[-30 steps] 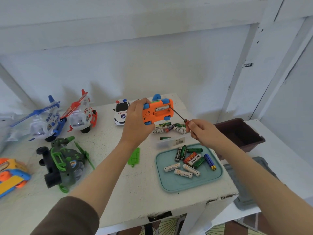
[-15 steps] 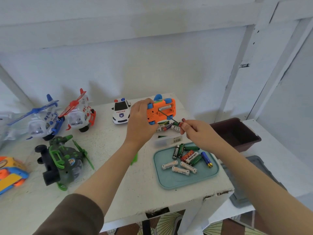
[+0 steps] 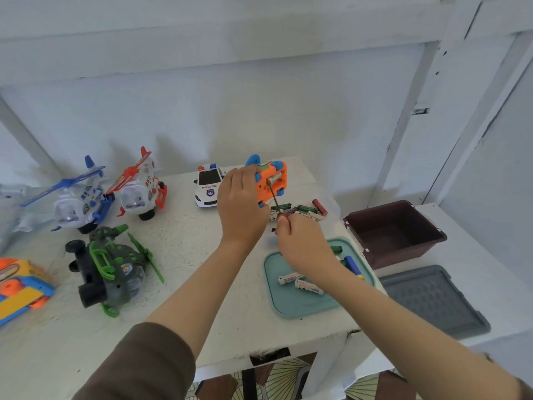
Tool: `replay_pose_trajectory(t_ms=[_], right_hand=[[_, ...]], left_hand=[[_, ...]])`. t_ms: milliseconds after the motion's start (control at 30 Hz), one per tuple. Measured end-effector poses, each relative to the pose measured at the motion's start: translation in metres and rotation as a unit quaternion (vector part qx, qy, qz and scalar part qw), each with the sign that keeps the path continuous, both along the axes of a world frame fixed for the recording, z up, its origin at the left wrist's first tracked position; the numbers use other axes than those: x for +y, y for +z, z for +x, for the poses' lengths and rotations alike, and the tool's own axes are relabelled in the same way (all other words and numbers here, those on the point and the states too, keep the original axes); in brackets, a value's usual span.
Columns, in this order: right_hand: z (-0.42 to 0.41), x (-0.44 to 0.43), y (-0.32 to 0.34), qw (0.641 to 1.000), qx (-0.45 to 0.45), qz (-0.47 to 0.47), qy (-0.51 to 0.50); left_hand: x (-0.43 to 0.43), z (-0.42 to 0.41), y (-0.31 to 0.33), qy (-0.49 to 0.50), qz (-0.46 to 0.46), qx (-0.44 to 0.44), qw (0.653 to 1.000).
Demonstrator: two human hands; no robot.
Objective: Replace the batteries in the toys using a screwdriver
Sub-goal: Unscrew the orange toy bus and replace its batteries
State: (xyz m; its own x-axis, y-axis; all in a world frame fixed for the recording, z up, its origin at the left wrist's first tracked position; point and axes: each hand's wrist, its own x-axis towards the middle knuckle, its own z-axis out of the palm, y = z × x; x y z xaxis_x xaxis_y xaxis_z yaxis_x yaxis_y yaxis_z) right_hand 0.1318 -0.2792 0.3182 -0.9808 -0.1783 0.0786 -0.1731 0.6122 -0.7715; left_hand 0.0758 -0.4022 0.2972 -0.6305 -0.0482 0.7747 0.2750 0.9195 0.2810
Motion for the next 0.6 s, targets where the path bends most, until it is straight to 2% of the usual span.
replay_pose_trajectory(t_ms=[233, 433, 500, 600], right_hand=[[0.007, 0.014, -0.003, 0.993, -0.113, -0.017, -0.011], [0.007, 0.028, -0.012, 0.976, -0.214, -0.034, -0.001], [0.007, 0.031, -0.014, 0.972, -0.229, -0.046, 0.009], [0.009, 0.034, -0.012, 0.976, -0.209, -0.051, 0.019]], left_hand=[[-0.015, -0.003, -0.009, 0.013, -0.056, 0.031, 0.998], [-0.022, -0.001, -0.010, -0.028, -0.111, 0.096, 0.989], [-0.022, 0.003, -0.010, -0.020, -0.081, 0.077, 0.994], [-0.024, 0.016, -0.008, 0.009, 0.015, 0.051, 0.999]])
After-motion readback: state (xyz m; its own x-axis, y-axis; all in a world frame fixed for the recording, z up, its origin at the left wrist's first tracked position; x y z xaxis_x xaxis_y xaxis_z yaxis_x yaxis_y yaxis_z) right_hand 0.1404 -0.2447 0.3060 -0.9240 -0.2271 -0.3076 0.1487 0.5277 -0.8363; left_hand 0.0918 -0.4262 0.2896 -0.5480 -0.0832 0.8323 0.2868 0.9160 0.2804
